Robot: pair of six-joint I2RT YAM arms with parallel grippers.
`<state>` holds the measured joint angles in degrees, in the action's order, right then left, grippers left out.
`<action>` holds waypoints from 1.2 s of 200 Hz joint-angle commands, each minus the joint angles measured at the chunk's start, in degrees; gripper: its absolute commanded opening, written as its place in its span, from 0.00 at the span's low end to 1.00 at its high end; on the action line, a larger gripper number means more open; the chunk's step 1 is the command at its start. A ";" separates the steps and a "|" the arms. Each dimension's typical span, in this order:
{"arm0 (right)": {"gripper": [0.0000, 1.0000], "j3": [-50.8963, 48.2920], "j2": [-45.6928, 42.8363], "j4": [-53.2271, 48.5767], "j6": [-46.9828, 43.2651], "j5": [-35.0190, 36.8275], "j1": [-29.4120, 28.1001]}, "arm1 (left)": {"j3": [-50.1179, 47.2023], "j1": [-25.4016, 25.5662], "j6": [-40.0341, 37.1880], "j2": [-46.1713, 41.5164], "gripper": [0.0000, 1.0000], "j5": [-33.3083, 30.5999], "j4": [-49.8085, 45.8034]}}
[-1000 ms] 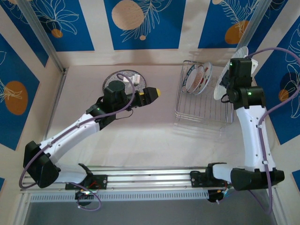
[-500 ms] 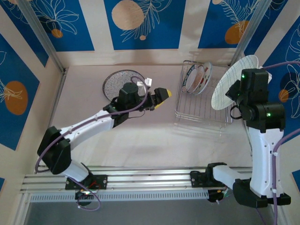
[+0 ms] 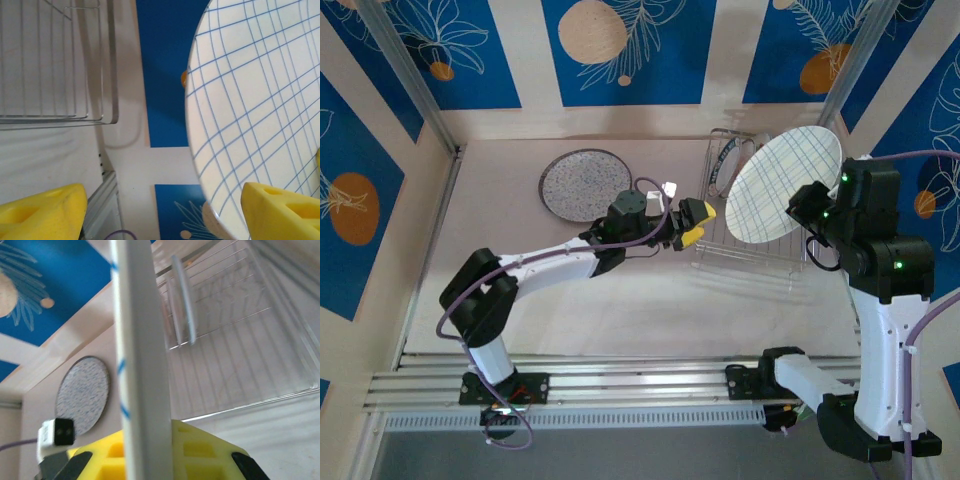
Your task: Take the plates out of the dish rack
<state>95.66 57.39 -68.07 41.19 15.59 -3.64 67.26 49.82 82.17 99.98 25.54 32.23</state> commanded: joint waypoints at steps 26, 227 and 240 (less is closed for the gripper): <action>0.00 -3.40 -0.24 8.69 3.22 -16.50 2.66 | 3.48 0.36 6.10 3.51 0.72 1.57 10.39; 0.00 -14.45 -0.59 15.43 4.00 -31.91 10.80 | -0.38 -0.76 8.70 1.68 0.28 0.04 15.87; 0.00 -14.34 -0.52 15.16 3.31 -32.11 11.74 | -0.60 -1.02 8.63 1.44 0.37 0.07 15.59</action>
<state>81.43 57.76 -54.74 47.88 -14.22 6.81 67.88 49.15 92.86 102.91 24.64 47.97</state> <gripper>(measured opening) 0.115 0.308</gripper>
